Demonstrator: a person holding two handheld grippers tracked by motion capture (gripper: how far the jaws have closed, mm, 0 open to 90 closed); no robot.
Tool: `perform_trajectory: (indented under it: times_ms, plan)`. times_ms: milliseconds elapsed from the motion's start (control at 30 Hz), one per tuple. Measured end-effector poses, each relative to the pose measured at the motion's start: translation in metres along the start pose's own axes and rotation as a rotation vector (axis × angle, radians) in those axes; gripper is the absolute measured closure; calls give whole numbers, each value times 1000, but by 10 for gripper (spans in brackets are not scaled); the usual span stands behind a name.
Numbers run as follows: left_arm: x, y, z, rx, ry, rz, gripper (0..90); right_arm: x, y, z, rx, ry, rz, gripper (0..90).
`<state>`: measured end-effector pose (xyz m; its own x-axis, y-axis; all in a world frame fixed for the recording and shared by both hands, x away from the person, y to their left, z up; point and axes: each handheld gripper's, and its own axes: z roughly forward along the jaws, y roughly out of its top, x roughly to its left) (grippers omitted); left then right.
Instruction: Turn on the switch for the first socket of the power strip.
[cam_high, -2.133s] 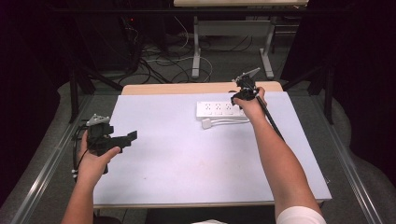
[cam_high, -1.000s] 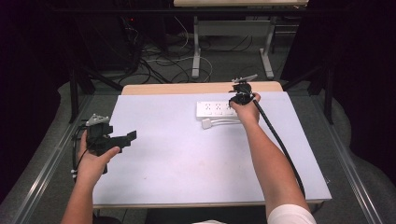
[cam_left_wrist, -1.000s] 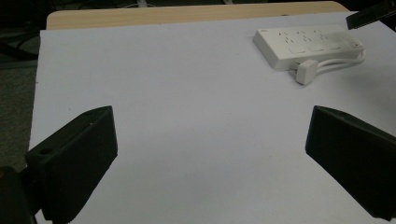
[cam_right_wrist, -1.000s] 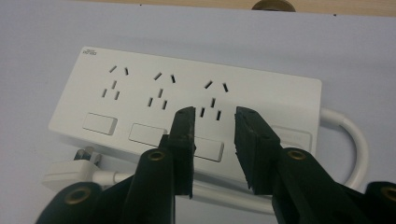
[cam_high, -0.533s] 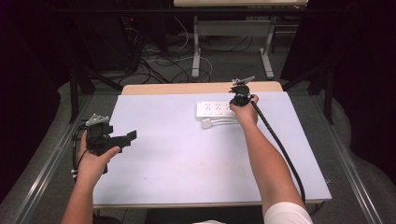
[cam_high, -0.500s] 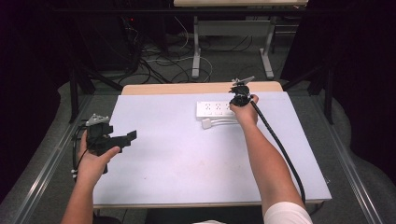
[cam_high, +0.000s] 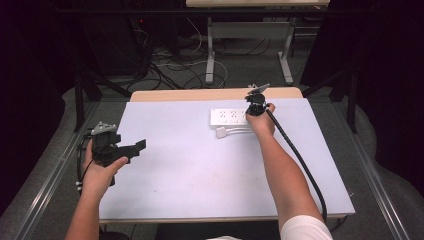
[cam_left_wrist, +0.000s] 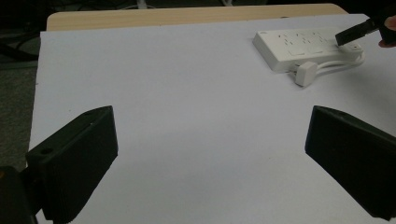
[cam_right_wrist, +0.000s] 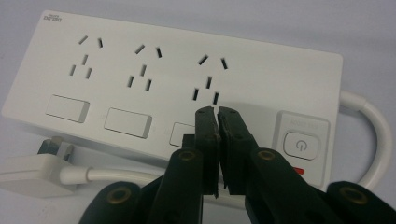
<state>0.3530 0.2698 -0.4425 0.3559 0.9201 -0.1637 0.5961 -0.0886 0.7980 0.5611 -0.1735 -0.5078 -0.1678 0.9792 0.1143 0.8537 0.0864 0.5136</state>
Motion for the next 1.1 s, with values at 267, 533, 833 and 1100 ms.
perform_trajectory:
  times_ms: [267, 533, 833, 1100]
  plan:
    - [0, 0, -1, 1, 0, 1, 24, -1, -1, 2, 11, -10, -4, 890]
    - [0, 0, 0, 2, 0, 2, 24, -1, -2, 3, 13, -2, 7, 892]
    - [0, 0, 0, 2, 1, 3, 24, -1, -2, 3, 14, 2, 16, 891]
    - [0, 1, -1, 0, 1, 3, 24, -3, -3, 3, 14, 0, 15, 895]
